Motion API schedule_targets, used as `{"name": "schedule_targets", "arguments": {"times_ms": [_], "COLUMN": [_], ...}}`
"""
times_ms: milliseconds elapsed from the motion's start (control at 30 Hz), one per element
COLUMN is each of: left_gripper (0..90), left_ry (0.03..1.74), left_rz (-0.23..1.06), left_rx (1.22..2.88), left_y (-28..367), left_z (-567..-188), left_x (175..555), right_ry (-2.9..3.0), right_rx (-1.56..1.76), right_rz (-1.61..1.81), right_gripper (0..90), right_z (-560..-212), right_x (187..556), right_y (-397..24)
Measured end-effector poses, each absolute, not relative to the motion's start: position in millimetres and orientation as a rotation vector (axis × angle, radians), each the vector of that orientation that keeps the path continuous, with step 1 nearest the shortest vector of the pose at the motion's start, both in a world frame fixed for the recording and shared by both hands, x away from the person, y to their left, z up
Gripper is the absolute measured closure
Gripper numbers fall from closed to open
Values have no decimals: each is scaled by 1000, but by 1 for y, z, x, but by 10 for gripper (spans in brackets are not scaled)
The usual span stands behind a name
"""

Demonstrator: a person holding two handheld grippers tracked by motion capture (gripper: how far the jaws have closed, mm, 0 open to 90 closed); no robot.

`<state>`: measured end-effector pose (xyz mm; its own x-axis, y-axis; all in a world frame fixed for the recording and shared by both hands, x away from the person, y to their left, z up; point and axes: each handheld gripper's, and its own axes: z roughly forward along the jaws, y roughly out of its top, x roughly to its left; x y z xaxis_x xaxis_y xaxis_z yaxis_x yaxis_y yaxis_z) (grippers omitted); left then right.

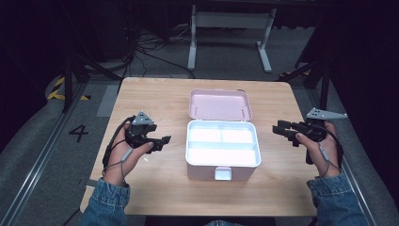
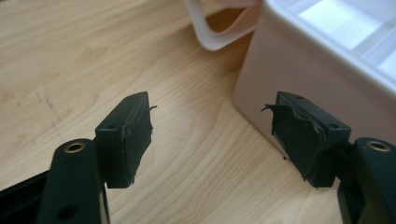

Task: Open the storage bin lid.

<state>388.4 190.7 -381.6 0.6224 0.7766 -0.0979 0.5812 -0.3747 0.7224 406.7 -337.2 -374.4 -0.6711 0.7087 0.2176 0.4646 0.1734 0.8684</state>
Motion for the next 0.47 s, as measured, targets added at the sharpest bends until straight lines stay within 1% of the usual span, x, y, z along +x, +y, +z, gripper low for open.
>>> {"name": "schedule_targets", "arguments": {"times_ms": [67,167,300,400,467], "left_gripper": [354,375,375,342,331], "left_ry": [1166,1223,1229,1207,1161], "left_rz": [320,325,352,358,381], "left_rx": [2073,2043,2031,2039,2054], "left_y": [192,195,200,203,206], "left_z": [-385,-390,-394,-399,-402], "left_x": [389,391,393,396,398], "right_ry": [2211,2210,2219,2225,2230], "right_rx": [1141,1179,1208,1224,1227], "right_rz": [1481,1459,1441,1424,1416], "right_gripper": [565,559,558,553,547], "right_z": [-377,-381,-387,-392,-393], "right_x": [408,410,413,415,416], "right_y": [-338,-340,-341,-341,-341]}}
